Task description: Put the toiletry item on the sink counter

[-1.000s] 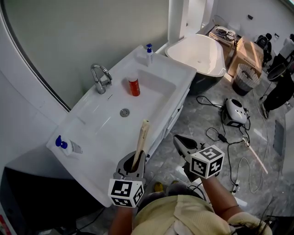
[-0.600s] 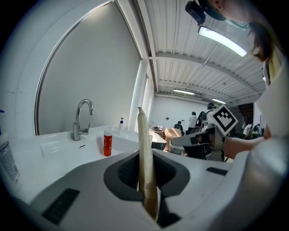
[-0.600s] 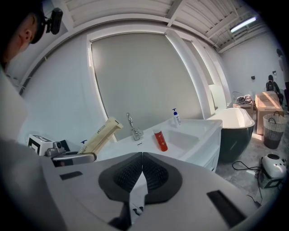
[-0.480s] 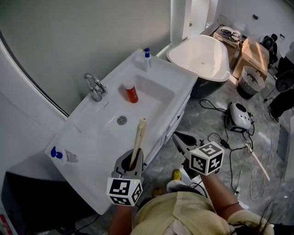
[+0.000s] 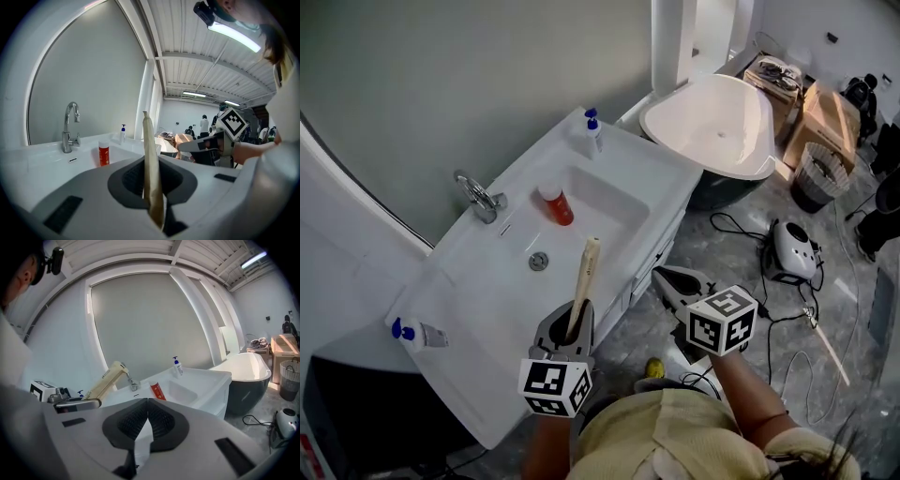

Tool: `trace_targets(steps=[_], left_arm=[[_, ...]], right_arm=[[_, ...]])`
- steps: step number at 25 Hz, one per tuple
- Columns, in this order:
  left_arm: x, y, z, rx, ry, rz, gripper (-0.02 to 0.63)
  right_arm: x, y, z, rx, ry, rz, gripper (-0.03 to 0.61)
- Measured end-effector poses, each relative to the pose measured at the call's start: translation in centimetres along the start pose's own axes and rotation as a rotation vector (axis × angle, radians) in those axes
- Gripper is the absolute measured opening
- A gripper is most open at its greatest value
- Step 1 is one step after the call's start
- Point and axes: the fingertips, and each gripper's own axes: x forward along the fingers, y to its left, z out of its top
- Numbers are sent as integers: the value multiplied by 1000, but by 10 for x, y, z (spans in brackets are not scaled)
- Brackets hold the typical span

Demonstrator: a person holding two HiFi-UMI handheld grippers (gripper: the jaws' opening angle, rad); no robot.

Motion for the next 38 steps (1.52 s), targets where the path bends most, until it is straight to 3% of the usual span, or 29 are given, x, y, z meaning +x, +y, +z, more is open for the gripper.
trace_targets(steps=[17,38], left_arm=[[65,-25,3,-3,32,69,60],[156,21,27,9,84,7,60]], right_arm=[[4,-60,14,-17,22,68,25],[72,-105,53,-6,38,36,26]])
